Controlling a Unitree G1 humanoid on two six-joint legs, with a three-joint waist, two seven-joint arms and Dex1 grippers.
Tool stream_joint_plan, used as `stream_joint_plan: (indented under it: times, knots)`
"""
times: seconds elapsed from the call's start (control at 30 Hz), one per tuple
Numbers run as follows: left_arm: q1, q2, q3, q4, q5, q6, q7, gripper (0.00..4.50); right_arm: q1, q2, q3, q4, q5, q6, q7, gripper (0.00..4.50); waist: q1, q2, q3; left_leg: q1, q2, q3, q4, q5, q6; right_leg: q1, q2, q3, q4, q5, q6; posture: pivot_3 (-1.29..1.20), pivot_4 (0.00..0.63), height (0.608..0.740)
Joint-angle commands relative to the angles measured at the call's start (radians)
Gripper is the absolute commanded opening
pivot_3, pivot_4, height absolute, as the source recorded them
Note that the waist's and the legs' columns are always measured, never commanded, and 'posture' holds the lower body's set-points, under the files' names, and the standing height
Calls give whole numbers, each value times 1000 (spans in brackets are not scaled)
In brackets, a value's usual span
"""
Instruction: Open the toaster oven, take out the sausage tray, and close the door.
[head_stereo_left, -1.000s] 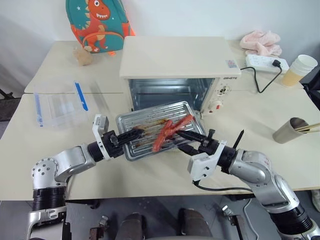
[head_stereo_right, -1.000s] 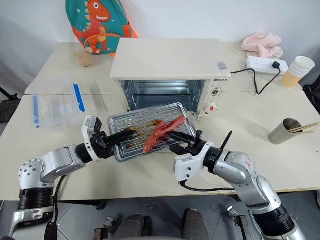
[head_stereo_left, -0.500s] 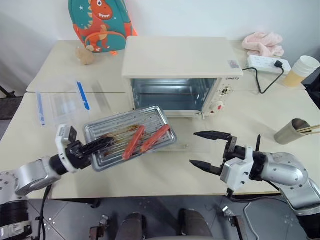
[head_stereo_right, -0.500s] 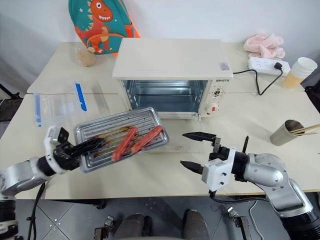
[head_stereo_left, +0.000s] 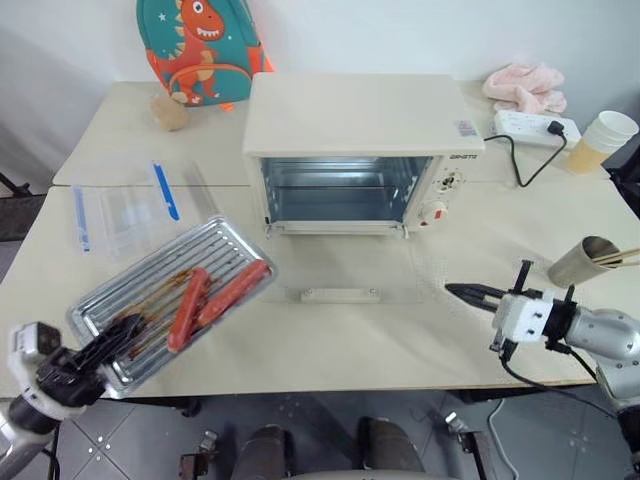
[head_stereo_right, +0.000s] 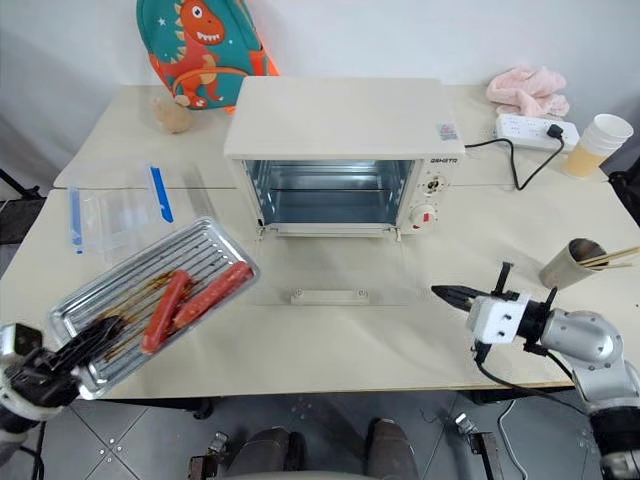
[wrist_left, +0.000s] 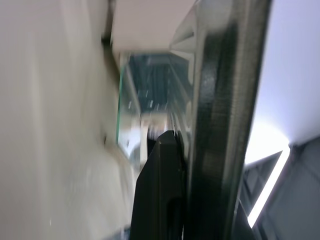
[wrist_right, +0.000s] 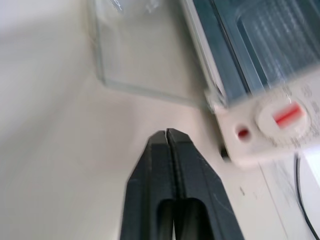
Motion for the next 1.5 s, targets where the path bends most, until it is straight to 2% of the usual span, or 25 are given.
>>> stream_joint_plan:
  times: [0.03,0.13,0.23,0.37,0.6,0.87,1.07,1.23,1.37,1.5]
  knots:
    - [18,-79,74,-94,-25,-60,23,0,-26,37,26,23,82,109,72,14,0,0,0,0,0,0,0,0,0,0,0,0,1,0,0,0,150,740]
    - [10,-169,95,-163,-25,-116,71,0,-52,92,41,22,161,214,149,14,-3,0,0,0,1,0,0,0,0,0,0,-1,0,0,0,0,150,740]
    - [-4,-228,107,-202,-25,-161,122,0,-80,138,44,29,203,242,213,14,-1,0,0,0,0,0,0,0,0,0,0,-1,1,0,0,0,150,740]
    - [-33,-310,124,-249,-25,-229,203,0,-125,202,50,9,257,343,250,14,-1,0,0,0,0,1,0,0,0,0,1,0,1,0,0,0,150,740]
    - [-50,-357,110,-273,-25,-261,283,0,-140,220,4,-132,335,502,244,14,9,0,0,0,0,2,0,-1,0,0,1,0,1,0,0,0,150,740]
    - [-75,-296,85,-210,-25,-207,306,0,-156,193,-91,-303,385,628,183,14,12,-1,-1,0,-1,2,0,-1,0,-1,1,0,0,0,0,0,150,740]
    - [-96,-213,28,-137,-25,-133,304,0,-206,193,-171,-366,476,825,80,14,11,-2,-1,0,0,2,0,-2,1,-1,1,1,1,0,0,0,150,740]
    - [-107,-104,-120,-100,-25,-46,277,0,-150,154,-188,-414,473,870,114,14,14,-2,-1,-1,0,2,0,-3,1,-1,1,0,2,0,0,0,150,740]
    - [-226,-19,-310,-54,-25,5,271,0,3,87,-250,-485,492,907,165,14,37,-2,-1,-2,-1,2,0,-4,3,-1,0,0,1,0,0,0,150,740]
    - [-365,32,-451,28,-25,28,284,0,164,47,-300,-588,521,939,212,14,36,-2,-1,-2,-6,4,0,-4,3,-1,0,0,1,0,0,0,150,740]
